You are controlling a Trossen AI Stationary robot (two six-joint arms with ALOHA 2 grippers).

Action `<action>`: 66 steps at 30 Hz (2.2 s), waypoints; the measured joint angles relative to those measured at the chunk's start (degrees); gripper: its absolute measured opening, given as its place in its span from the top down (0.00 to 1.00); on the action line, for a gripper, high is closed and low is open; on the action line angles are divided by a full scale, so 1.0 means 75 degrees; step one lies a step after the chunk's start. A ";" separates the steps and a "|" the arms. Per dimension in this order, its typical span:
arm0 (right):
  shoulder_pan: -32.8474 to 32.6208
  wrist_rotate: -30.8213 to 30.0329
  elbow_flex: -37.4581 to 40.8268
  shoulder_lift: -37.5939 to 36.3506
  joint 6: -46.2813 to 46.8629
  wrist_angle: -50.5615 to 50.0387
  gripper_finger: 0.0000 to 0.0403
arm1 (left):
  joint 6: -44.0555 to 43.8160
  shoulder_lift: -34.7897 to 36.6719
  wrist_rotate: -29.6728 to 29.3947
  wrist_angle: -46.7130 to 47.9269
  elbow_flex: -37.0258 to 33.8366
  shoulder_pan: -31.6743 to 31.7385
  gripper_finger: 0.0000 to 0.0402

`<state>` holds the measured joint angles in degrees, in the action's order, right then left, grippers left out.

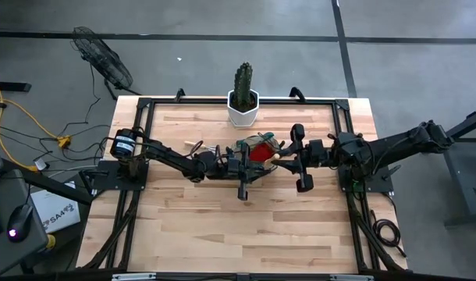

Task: Pick & Place Garden tools in Gardening bag
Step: Put the brown trowel into the brown gardening bag

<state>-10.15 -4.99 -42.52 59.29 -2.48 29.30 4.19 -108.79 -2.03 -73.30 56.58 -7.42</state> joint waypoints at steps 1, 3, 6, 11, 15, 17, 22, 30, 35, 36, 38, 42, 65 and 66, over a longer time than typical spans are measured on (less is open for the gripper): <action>0.0003 -0.0006 0.0000 0.0000 -0.0006 -0.0026 0.85 | -0.0001 0.0000 0.0010 0.0022 -0.0002 0.0000 0.90; 0.0003 -0.0079 0.0000 -0.0002 -0.0009 -0.0054 0.85 | -0.0017 0.0000 0.0019 0.0027 0.0000 -0.0003 0.83; 0.0006 -0.0173 0.0000 -0.0009 -0.0024 -0.0111 0.85 | -0.0196 0.0000 0.0001 0.0041 -0.0003 -0.0009 0.69; 0.0009 -0.0259 0.0000 -0.0019 -0.0044 -0.0175 0.85 | -0.0100 0.0058 -0.0004 0.0113 -0.0003 -0.0017 0.52; 0.0009 -0.0434 0.0003 -0.0190 -0.0038 -0.0559 0.85 | -0.0062 0.0345 -0.0171 0.0764 -0.0003 -0.0015 0.46; 0.0009 -0.0432 0.0006 -0.0322 -0.0035 -0.0655 0.85 | 0.0021 0.0568 -0.0267 0.1246 -0.0003 -0.0015 0.46; 0.0006 -0.0494 0.0006 -0.0646 -0.0015 -0.0920 0.85 | 0.0064 0.1153 -0.0407 0.2343 -0.0003 -0.0012 0.46; 0.0006 -0.0750 0.0006 -0.0984 0.0131 -0.1517 0.85 | 0.0244 0.2002 -0.0407 0.4170 -0.0003 -0.0017 0.46; -0.0097 -0.0772 0.0006 -0.1052 0.0157 -0.1706 0.85 | 0.0461 0.2401 -0.0436 0.5149 -0.0003 -0.0017 0.46; -0.0144 -0.0781 0.0006 -0.1052 0.0157 -0.1707 0.85 | 0.0604 0.2450 -0.0436 0.5373 -0.0003 -0.0017 0.46; -0.0274 -0.0949 0.0006 -0.1052 0.0154 -0.1747 0.85 | 0.0762 0.2529 -0.0436 0.5761 -0.0003 -0.0017 0.46; -0.0566 -0.1373 0.0006 -0.1063 0.0120 -0.1996 0.85 | 0.0995 0.2634 -0.0294 0.6357 -0.0006 -0.0017 0.46; -0.1798 -0.2858 0.0003 -0.0523 0.1072 -0.3714 0.85 | 0.0177 0.4995 -0.0669 0.0310 -0.5486 -0.0015 0.46; -0.1790 -0.2791 0.0003 -0.0416 0.1056 -0.3793 0.85 | 0.0179 0.5092 -0.0672 0.0132 -0.5644 -0.0015 0.46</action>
<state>-23.57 -25.92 -42.50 56.16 5.44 0.86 5.54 -70.60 -7.07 -72.31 14.25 -7.53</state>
